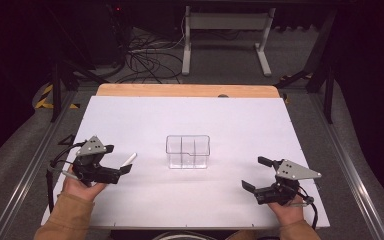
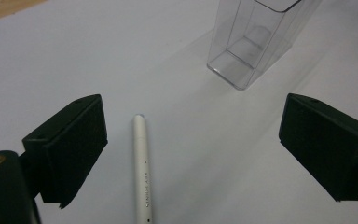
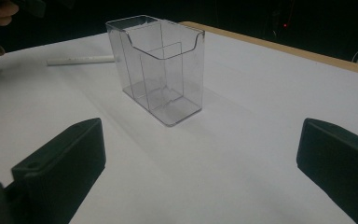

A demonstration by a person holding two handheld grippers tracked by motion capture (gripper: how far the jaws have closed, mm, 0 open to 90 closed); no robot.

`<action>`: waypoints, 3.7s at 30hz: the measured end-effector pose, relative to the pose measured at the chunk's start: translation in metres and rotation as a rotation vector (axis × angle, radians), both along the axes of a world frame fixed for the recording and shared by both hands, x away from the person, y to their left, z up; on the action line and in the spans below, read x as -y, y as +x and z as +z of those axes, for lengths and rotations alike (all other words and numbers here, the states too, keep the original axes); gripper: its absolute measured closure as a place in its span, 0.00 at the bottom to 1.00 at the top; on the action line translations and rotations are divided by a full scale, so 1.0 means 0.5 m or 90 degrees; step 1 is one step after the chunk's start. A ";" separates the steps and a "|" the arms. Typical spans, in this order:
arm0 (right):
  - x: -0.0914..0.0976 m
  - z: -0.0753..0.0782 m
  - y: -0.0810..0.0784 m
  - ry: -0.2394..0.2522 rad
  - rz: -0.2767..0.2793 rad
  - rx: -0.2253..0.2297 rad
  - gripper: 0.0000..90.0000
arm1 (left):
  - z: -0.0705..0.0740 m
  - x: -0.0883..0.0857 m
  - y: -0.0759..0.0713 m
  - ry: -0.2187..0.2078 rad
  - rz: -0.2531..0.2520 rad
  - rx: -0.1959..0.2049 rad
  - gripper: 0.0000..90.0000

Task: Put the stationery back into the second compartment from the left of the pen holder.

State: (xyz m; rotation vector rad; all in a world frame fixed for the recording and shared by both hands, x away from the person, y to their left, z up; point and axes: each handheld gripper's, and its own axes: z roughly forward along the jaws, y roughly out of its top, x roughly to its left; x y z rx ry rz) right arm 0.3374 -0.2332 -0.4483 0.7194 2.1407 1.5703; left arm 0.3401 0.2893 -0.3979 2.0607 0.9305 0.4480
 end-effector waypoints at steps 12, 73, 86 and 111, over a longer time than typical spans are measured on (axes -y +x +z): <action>-0.002 -0.001 0.000 -0.001 0.009 -0.003 0.02 | -0.009 0.002 0.028 0.054 0.022 -0.059 0.17; -0.010 -0.009 0.003 -0.020 0.025 -0.016 0.03 | -0.089 0.041 0.137 0.250 0.080 -0.277 0.86; -0.011 -0.011 0.005 -0.020 0.027 -0.019 0.03 | -0.088 0.043 0.136 0.261 0.077 -0.272 0.87; -0.012 -0.012 0.004 -0.021 0.028 -0.017 0.03 | -0.006 0.026 0.088 0.089 0.062 -0.099 0.87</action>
